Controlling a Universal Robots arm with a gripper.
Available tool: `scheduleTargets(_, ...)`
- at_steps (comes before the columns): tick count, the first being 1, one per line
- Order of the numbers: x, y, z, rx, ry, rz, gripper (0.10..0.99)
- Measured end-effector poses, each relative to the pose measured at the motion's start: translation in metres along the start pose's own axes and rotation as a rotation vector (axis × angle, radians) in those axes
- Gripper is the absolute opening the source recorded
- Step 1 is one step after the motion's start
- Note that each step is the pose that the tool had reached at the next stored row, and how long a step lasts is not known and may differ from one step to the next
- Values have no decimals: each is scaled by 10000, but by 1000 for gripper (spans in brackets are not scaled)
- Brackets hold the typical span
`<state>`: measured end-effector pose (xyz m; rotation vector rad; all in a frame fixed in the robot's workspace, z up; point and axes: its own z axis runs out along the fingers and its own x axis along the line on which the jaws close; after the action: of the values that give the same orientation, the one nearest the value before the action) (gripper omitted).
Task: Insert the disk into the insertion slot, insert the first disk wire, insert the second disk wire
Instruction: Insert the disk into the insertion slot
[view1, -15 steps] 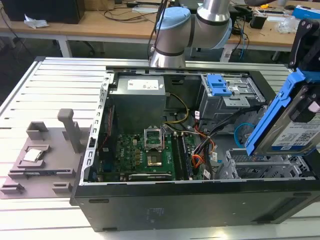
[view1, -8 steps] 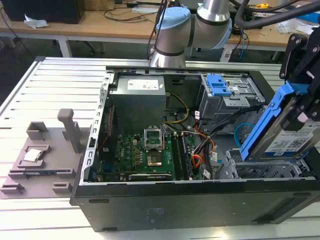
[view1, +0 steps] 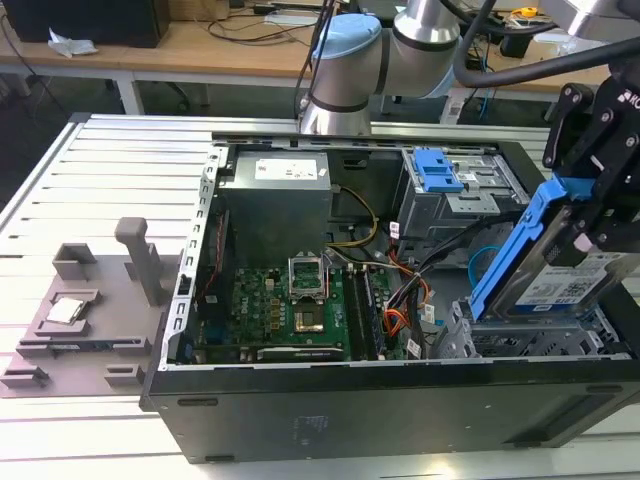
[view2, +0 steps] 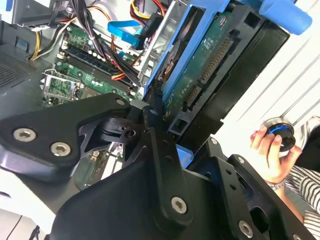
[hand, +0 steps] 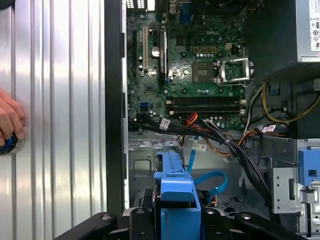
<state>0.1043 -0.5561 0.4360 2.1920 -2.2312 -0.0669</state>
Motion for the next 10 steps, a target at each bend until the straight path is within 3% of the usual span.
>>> scheduleTargets(2, -10, 1, 23, -1, -42, -2, 365)
scheduleTargets(5, -10, 20, 47, -1, -42, -1, 365)
scheduleTargets(10, -8, 31, 150, -1, -43, -2, 365)
